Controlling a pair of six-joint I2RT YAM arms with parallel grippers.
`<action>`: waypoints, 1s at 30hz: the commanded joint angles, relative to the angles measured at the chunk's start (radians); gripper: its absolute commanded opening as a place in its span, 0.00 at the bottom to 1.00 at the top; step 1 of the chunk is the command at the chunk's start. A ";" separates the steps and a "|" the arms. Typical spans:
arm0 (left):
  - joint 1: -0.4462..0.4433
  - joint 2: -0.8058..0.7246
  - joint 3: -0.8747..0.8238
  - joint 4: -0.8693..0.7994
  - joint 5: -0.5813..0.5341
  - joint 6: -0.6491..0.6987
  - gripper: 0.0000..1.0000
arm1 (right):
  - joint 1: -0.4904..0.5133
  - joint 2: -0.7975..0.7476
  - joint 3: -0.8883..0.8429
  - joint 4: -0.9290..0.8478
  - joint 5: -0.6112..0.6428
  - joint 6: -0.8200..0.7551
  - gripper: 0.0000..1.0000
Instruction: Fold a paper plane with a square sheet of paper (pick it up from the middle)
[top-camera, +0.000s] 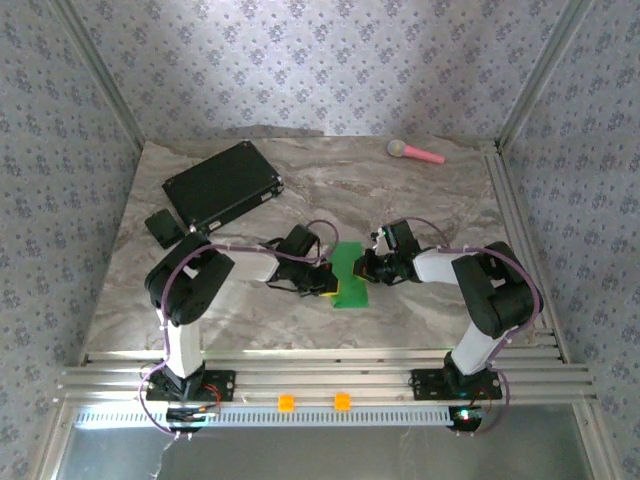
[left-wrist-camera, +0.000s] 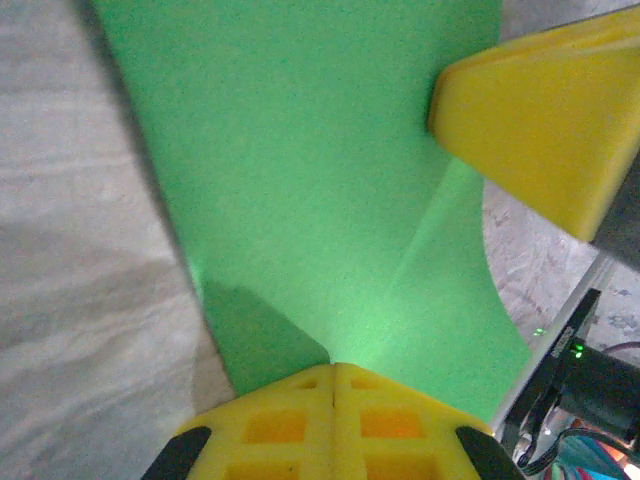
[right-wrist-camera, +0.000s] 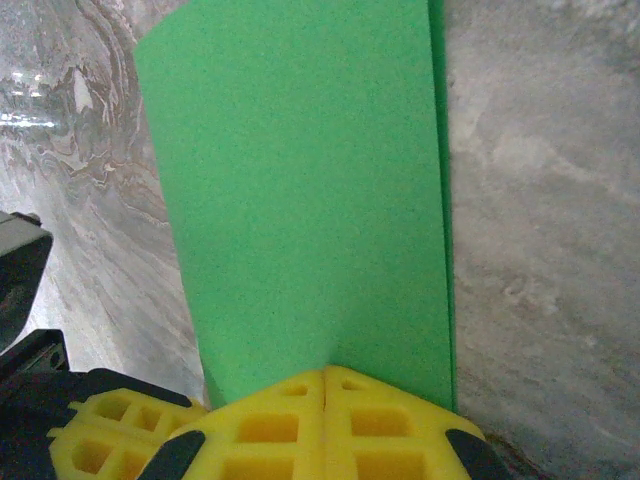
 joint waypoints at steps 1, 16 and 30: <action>-0.014 -0.031 -0.046 -0.158 -0.057 0.065 0.03 | -0.012 0.040 -0.048 -0.120 0.122 -0.001 0.00; -0.038 -0.059 0.040 0.002 -0.042 -0.032 0.00 | -0.016 0.035 -0.040 -0.134 0.122 -0.005 0.00; -0.046 -0.075 -0.138 -0.086 -0.079 0.087 0.00 | -0.020 0.036 -0.040 -0.151 0.128 -0.007 0.00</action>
